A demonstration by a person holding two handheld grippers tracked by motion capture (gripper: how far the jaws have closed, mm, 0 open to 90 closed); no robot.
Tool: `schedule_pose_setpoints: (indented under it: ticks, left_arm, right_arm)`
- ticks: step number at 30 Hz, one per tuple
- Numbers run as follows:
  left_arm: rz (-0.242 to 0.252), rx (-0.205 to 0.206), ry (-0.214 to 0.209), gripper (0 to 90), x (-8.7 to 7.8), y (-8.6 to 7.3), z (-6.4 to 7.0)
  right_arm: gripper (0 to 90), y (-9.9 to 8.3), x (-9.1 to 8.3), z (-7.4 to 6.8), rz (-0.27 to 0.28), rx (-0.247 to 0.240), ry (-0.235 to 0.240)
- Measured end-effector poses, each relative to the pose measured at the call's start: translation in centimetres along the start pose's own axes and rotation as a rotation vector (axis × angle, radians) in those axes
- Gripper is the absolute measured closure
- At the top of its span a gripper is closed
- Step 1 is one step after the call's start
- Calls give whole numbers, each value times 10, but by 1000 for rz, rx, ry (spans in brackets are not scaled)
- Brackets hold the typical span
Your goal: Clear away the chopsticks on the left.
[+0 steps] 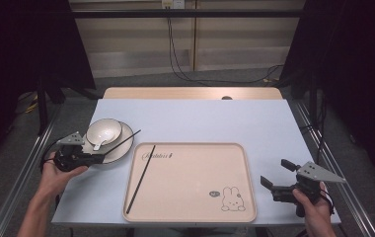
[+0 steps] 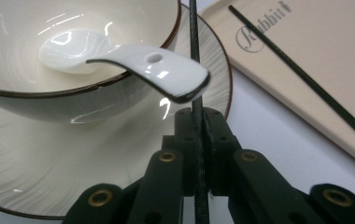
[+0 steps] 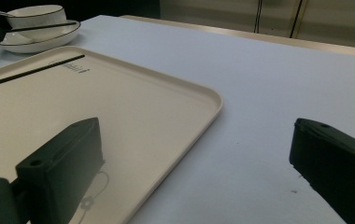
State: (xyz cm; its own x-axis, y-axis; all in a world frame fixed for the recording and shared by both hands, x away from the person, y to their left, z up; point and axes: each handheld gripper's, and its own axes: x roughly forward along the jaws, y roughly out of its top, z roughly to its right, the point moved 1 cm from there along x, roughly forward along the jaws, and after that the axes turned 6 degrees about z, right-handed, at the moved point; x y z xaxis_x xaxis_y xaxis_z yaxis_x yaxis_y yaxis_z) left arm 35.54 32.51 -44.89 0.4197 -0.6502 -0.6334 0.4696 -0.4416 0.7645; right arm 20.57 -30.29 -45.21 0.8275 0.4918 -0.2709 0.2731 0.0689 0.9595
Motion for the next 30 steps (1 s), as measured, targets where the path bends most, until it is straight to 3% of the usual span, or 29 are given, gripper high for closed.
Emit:
schedule_pose_setpoints:
  ticks: [4, 7, 16, 18, 20, 30]
  left_arm:
    - [42, -34, -10, 859, -6, 0, 4]
    - [30, -50, -13, 858, -9, -1, 9]
    - [86, -112, -17, 857, -19, -6, 22]
    - [84, -134, 1, 856, -23, -7, 28]
    - [101, -149, -6, 856, -27, -7, 33]
    - [137, -183, 13, 857, -32, -11, 61]
  right_arm:
    - [25, 0, 0, 0, 1, -1, -2]
    - [25, 0, 0, 0, 2, -1, 0]
    - [25, 0, -1, -1, 4, -3, 3]
    - [25, 0, -1, 0, 3, -2, 2]
    - [25, 0, -1, 0, 3, -1, 4]
    - [25, 0, 0, 0, 6, -3, 9]
